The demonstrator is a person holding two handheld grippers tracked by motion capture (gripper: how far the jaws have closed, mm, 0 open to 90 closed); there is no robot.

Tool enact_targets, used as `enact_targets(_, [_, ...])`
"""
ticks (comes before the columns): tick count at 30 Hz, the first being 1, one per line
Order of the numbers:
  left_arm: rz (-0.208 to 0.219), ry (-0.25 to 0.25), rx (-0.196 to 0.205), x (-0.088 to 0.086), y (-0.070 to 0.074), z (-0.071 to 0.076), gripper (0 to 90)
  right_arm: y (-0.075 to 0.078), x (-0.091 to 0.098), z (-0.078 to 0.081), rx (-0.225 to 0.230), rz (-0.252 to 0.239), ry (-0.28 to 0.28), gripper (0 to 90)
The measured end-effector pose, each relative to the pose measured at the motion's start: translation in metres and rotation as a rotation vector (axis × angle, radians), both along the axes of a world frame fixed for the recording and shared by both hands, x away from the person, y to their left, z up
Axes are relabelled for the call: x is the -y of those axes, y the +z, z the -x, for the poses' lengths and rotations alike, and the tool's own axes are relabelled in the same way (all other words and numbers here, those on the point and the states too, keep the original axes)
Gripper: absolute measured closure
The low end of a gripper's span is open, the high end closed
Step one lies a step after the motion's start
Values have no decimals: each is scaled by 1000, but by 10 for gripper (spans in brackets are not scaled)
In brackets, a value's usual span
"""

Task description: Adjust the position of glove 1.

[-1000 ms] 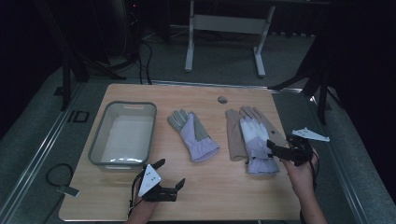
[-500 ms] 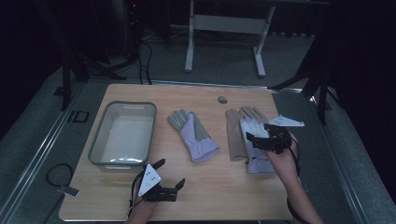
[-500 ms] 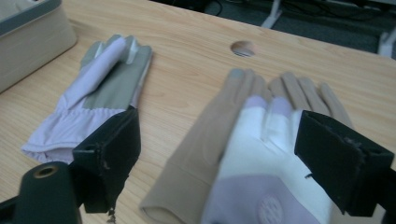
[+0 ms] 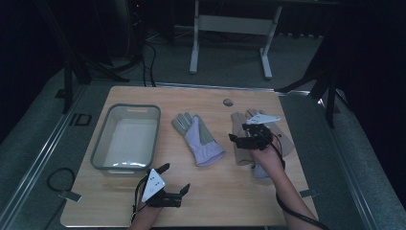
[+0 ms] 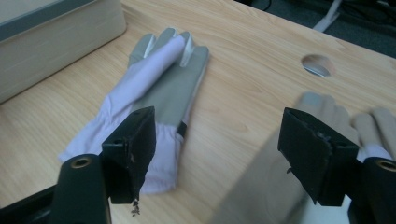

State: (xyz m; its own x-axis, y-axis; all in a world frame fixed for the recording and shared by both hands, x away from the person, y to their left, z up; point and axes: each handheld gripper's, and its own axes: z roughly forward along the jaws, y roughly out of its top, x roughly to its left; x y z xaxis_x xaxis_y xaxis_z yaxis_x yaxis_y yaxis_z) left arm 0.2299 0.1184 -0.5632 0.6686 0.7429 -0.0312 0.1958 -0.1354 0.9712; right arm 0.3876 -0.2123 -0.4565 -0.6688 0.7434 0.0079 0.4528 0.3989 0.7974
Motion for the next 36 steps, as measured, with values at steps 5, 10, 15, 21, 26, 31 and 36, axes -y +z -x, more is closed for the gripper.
enact_targets(5, [4,0,0,0,0,0,5,-6,-22,-10,-13,12,45,346])
enact_targets(10, [4,-1,-1,0,0,0,5,-14,-43,-22,-36,16,70,386])
enact_targets(15, [3,-3,0,-1,0,0,5,-21,-59,-33,-50,25,100,430])
enact_targets(21, [8,-6,0,-1,0,0,5,-36,-83,-49,-76,80,144,480])
enact_targets(26, [12,-6,0,-2,0,0,5,-49,-93,-57,-102,100,145,497])
enact_targets(31, [14,-7,1,-2,0,0,5,-61,-101,-64,-118,135,151,526])
enact_targets(36, [16,-6,-1,-2,0,0,5,-74,-109,-69,-124,184,157,535])
